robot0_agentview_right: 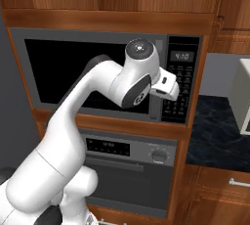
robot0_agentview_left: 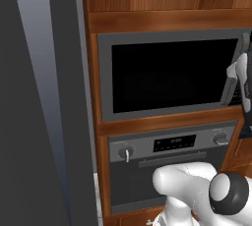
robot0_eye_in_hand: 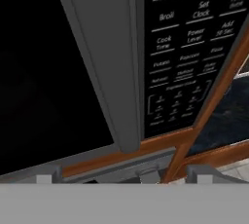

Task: Retrieve the reheated potato from the microwave, then place the potato, cheese, and condiment on the cutting board.

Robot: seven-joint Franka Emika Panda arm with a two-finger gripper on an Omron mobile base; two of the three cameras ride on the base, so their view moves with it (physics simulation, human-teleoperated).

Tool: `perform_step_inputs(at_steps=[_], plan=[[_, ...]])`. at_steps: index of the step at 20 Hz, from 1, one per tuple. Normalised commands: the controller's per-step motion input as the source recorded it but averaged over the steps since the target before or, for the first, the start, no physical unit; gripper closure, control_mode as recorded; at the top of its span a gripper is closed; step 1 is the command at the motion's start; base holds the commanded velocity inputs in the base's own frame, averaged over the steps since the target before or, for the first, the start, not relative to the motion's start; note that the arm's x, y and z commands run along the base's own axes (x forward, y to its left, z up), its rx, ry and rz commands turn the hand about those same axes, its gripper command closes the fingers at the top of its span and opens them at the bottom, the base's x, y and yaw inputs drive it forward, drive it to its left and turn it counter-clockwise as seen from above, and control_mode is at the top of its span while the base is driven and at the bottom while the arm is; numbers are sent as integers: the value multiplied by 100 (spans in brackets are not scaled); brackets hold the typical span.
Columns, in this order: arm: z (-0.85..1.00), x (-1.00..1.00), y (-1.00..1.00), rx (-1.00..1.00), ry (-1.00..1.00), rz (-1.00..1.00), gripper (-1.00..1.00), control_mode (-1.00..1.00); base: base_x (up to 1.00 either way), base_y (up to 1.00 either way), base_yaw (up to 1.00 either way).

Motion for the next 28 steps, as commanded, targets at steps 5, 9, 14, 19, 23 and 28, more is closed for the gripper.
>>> perform_step_inputs(at_steps=[5, 9, 14, 19, 23, 28], plan=[[0, 36, -5, 2, 0, 0, -100, -100, 0, 0, 0], [-3, 41, -5, 1, -3, 0, -100, -100, 0, 0, 0], [-2, 46, -10, 0, -6, 0, -100, -100, 0, 0, 0], [-12, 31, -2, 0, -6, 1, -100, -100, 0, 0, 0], [-20, 23, 0, 0, -6, 3, 100, -100, 0, 0, 0], [-24, 21, 1, 0, -5, 5, 100, -100, 0, 0, 0]])
